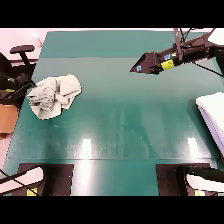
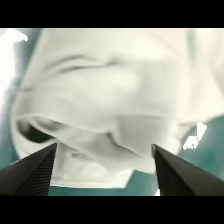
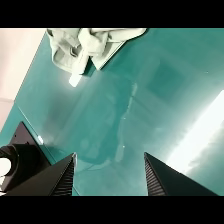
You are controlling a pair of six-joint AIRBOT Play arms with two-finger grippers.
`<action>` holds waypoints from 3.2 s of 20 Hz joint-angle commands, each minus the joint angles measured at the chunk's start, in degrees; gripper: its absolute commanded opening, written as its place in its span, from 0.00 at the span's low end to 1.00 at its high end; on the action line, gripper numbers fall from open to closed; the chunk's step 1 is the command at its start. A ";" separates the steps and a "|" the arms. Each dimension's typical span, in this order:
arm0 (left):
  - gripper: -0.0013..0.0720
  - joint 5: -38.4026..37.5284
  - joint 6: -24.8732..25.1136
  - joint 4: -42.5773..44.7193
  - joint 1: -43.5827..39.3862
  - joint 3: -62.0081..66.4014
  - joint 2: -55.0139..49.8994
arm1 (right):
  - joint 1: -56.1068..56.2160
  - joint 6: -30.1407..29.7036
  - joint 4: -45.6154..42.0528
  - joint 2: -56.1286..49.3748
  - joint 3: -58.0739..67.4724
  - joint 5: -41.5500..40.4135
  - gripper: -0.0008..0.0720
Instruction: Fold the shirts.
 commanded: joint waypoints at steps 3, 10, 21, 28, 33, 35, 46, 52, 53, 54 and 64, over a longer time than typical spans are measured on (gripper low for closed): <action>0.95 4.00 -0.44 -0.17 7.30 0.02 -3.56 | -0.92 0.04 -0.37 0.02 -0.04 -0.37 0.68; 0.95 3.91 3.96 -10.91 7.28 0.02 -10.75 | 0.13 0.17 -2.03 -0.04 -0.07 -1.62 0.68; 0.05 -2.80 15.17 -36.98 6.56 4.11 -9.92 | -0.52 1.53 -0.04 5.16 -12.07 -9.97 0.68; 0.05 -3.13 8.59 -53.20 -12.39 34.84 -6.56 | -8.50 1.53 -0.48 12.44 -12.52 -9.31 0.68; 0.05 16.48 3.13 -61.66 -27.87 52.65 -6.47 | -15.26 -2.03 -0.46 15.30 -12.52 -7.32 0.68; 0.05 15.85 3.19 -67.38 -29.46 52.65 -6.38 | -17.75 -2.75 -0.46 16.20 -12.52 -5.92 0.68; 0.06 -21.97 8.66 -10.36 -29.83 27.89 -6.45 | -28.37 -7.10 -0.59 19.50 -12.55 -1.90 0.68; 0.06 -11.72 10.08 -4.83 -29.83 1.86 -6.45 | -24.61 -7.50 -6.25 14.58 -16.11 1.33 0.68; 0.06 -9.38 10.08 -4.81 -29.83 -1.51 -6.45 | -23.32 -7.50 -6.34 13.57 -18.53 0.70 0.68; 0.06 -7.19 10.08 -4.81 -29.83 -4.68 -6.45 | -21.51 -7.34 -6.23 12.63 -21.77 -0.46 0.69; 0.06 -3.45 11.37 -4.68 -29.83 -11.37 -6.43 | -7.39 -8.31 10.97 2.64 -50.64 -23.08 0.71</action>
